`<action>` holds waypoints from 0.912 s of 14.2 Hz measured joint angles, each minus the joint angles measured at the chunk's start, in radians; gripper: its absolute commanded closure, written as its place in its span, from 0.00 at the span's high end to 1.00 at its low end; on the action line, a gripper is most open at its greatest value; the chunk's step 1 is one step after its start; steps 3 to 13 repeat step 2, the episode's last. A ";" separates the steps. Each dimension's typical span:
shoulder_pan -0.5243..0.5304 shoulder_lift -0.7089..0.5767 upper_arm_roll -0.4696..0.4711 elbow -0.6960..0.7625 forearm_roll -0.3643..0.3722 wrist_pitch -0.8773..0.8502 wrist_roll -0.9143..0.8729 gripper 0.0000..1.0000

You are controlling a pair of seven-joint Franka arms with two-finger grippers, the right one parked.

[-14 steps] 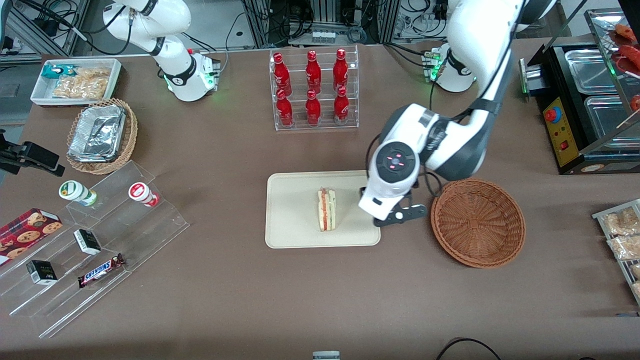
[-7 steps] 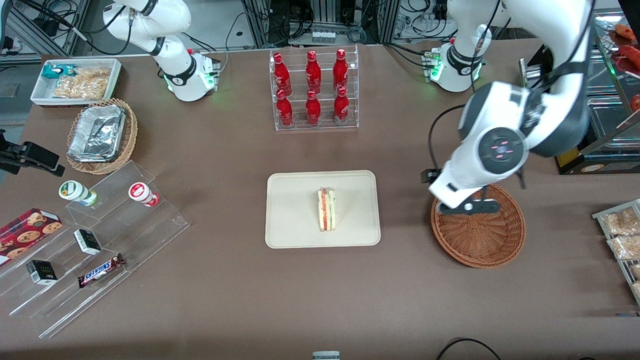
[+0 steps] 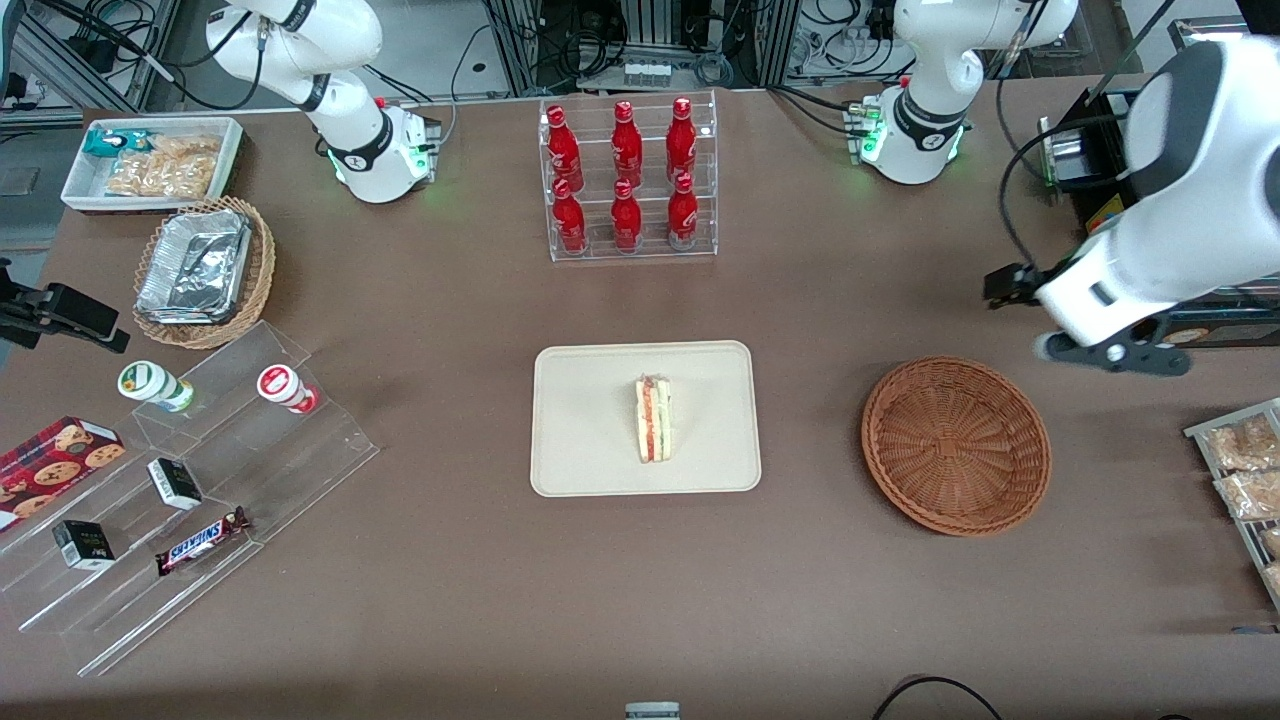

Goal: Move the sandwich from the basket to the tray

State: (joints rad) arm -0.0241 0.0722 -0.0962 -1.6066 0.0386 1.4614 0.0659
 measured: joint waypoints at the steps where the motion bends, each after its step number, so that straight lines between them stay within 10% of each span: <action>1: 0.011 -0.018 0.004 0.000 0.000 0.000 0.007 1.00; 13: 0.015 -0.031 0.016 0.000 0.000 0.001 0.008 1.00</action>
